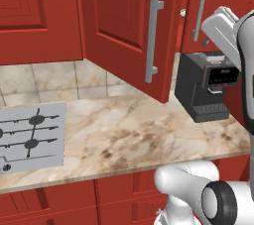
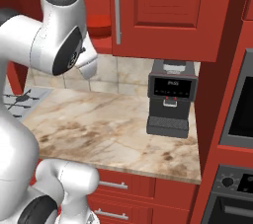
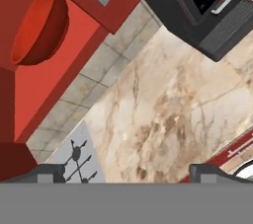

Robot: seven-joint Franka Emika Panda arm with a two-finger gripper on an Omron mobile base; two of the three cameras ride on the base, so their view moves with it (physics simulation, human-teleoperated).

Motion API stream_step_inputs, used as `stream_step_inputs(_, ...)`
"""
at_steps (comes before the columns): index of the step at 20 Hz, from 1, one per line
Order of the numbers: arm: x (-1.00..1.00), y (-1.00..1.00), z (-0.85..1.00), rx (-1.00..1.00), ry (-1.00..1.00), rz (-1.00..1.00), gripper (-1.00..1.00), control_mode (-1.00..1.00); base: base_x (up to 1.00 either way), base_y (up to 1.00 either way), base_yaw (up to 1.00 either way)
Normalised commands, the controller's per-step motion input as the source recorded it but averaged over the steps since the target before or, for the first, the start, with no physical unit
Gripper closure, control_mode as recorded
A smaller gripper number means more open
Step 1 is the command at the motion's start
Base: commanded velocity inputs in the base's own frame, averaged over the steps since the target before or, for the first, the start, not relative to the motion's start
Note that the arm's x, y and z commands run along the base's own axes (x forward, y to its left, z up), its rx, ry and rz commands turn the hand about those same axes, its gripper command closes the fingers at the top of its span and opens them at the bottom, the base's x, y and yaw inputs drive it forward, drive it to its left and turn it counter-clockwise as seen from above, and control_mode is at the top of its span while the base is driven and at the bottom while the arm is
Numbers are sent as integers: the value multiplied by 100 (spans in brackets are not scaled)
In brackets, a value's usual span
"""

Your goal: Move the bowls from the cabinet to the plates on the dining table.

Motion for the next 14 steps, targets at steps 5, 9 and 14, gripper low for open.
stream_step_inputs(5, 0, 38, -6, 11, -1, 0, -100, -100, 0, 0, 0)
stream_step_inputs(9, 1, 37, -16, 6, -4, 0, -100, -100, 0, 0, 0)
stream_step_inputs(14, 11, 30, -17, 8, -10, 0, -100, -100, 0, 0, 0)
